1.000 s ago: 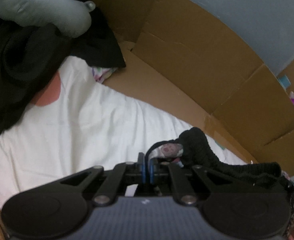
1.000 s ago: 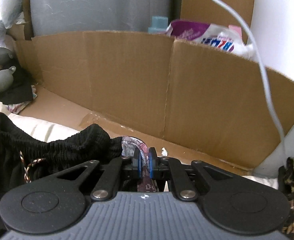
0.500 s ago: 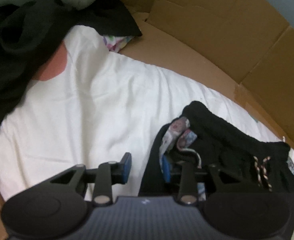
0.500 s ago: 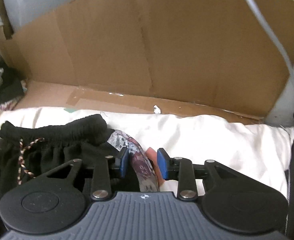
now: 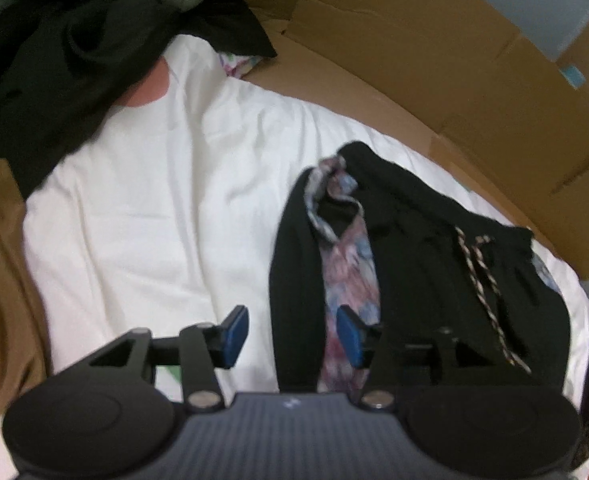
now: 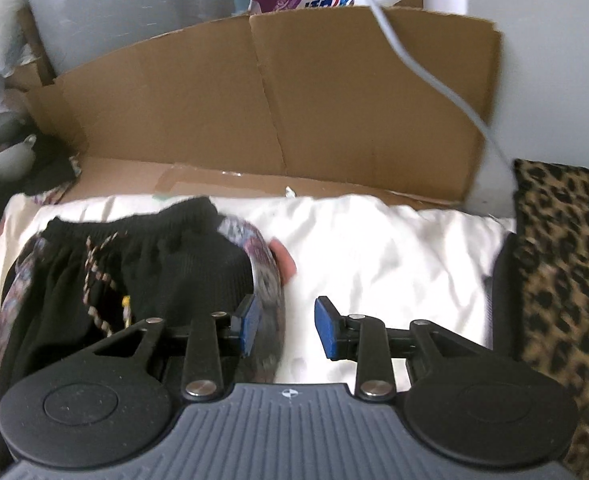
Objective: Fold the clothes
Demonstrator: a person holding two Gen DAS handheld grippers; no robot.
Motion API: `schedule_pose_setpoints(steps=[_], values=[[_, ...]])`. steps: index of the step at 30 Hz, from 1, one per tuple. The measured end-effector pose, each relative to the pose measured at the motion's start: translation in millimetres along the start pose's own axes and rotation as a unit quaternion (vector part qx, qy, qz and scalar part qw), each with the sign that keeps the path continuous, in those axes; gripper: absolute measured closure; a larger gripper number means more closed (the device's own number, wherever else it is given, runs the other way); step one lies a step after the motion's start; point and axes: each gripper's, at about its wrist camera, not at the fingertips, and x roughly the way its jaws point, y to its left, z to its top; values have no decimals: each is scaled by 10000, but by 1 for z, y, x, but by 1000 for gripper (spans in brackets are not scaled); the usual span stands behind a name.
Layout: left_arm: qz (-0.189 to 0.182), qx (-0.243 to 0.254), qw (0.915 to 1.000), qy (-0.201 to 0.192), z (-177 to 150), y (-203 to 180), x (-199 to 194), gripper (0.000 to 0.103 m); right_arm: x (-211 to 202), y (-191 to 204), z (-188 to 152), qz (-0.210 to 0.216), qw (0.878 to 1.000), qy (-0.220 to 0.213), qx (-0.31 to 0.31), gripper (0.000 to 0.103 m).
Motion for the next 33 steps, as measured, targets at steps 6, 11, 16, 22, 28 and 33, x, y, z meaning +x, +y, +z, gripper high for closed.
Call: schedule_pose_setpoints(steps=[6,11,16,22,28,33], values=[[3,176,9998,-9,-25,-10,-24,50,-51,-7,-23,160,9997,-28,168,65],[-62,249,9996,67,-48,-19,-40,50,-86,-8,-43,357,9986,-177,334,65],[-107,321,9993,130,-72,-24,-50,49,-109,-10,-75,549,9969,-160,545,65],[-136,384,9990,159,-91,-28,-56,49,-123,-21,-116,523,9968,124,590,65],[10,338,9994,-97,-97,-29,-74,48,-140,-35,-137,342,9962,165,788,65],[-127,216,9997,65,-113,-25,-74,46,-148,-29,-158,407,9962,254,727,65]])
